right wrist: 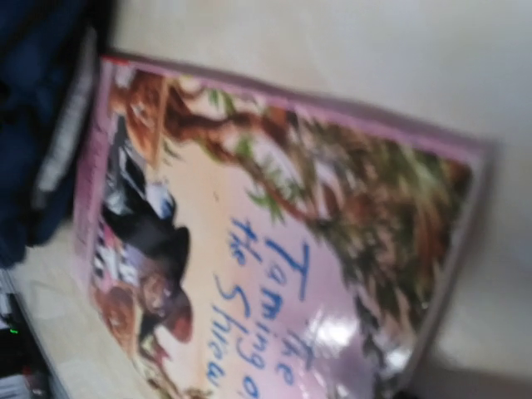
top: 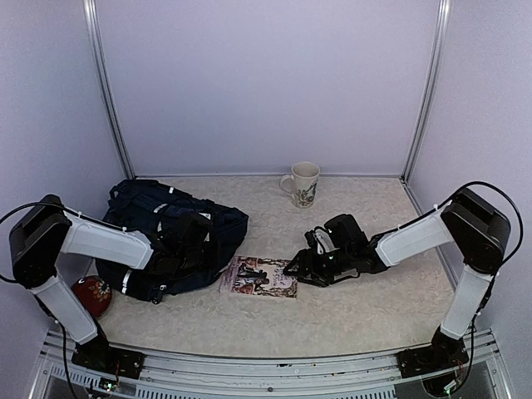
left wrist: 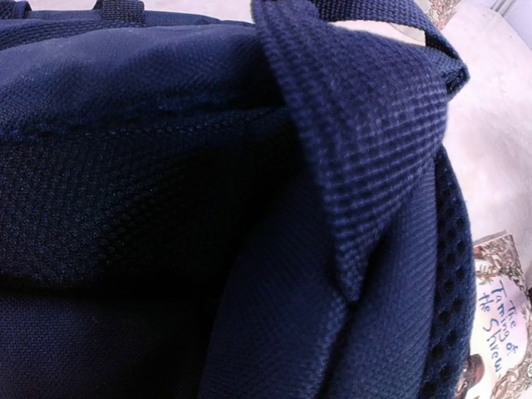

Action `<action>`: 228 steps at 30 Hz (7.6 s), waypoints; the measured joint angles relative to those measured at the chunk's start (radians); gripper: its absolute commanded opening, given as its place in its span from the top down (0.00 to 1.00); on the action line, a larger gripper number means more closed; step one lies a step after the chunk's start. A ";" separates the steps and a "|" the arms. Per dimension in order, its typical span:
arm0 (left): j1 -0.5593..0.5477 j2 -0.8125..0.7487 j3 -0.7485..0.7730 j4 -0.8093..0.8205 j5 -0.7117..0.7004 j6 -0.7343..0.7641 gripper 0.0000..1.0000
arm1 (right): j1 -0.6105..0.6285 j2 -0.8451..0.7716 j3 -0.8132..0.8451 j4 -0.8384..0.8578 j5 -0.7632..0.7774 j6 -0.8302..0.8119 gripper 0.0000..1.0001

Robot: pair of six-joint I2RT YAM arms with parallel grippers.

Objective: Pack the student bag
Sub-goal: Pick up the book from the center of the board, then place the book in the largest pocket of the bag, then adjust the book in the largest pocket of the bag, then pass from the left arm to the right

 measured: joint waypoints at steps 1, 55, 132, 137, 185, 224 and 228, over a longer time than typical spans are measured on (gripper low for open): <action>0.002 0.006 -0.001 0.016 0.013 -0.001 1.00 | 0.000 0.025 0.018 0.025 -0.014 0.012 0.37; 0.021 -0.240 -0.006 -0.083 0.078 0.082 1.00 | -0.056 -0.058 0.073 -0.038 -0.022 -0.063 1.00; -0.275 -0.212 0.360 0.034 -0.399 0.517 1.00 | 0.061 -0.013 0.316 0.135 0.192 0.135 0.35; -0.232 -0.219 0.360 0.034 -0.355 0.505 1.00 | 0.066 -0.133 0.279 -0.003 0.245 0.008 0.29; -0.215 -0.314 0.364 0.007 -0.265 0.519 1.00 | -0.126 -0.685 0.010 -0.104 0.221 -0.453 0.00; -0.239 -0.288 0.411 0.010 -0.270 0.573 1.00 | -0.032 -0.228 -0.200 0.286 -0.211 -0.011 0.42; -0.233 -0.288 0.411 0.011 -0.271 0.579 1.00 | -0.031 -0.227 -0.159 0.229 -0.218 -0.027 0.28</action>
